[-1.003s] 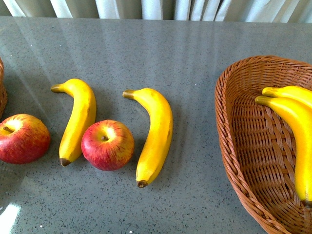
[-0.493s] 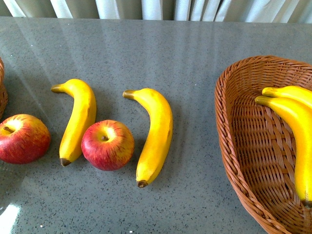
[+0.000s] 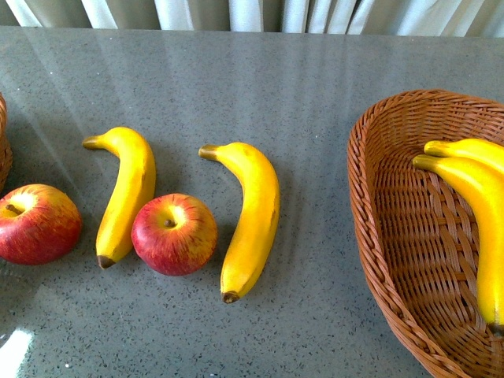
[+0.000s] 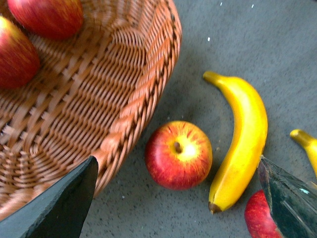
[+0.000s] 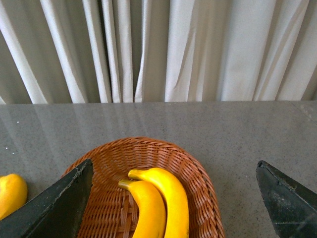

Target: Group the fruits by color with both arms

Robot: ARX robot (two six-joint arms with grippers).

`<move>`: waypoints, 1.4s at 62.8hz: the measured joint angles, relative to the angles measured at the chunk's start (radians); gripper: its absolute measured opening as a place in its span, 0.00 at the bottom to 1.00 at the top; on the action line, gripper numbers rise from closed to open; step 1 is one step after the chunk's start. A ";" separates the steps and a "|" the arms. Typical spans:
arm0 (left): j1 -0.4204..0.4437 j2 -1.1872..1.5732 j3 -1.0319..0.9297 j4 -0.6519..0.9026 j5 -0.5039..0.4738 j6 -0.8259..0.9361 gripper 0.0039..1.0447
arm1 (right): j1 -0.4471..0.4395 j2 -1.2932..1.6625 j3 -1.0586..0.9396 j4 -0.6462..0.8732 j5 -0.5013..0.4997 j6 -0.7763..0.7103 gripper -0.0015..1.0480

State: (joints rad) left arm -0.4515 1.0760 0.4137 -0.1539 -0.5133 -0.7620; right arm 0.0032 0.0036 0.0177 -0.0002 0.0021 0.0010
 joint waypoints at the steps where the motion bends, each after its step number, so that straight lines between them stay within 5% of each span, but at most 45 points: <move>1: -0.006 0.011 0.003 0.001 -0.004 -0.012 0.91 | 0.000 0.000 0.000 0.000 0.000 0.000 0.91; 44: -0.148 0.451 0.229 -0.089 -0.019 -0.385 0.91 | 0.000 0.000 0.000 0.000 0.000 0.000 0.91; 88: -0.011 0.601 0.325 -0.134 0.006 -0.553 0.91 | 0.000 0.000 0.000 0.000 0.000 0.000 0.91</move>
State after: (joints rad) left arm -0.4625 1.6768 0.7383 -0.2882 -0.5076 -1.3148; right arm 0.0032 0.0036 0.0177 -0.0002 0.0017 0.0010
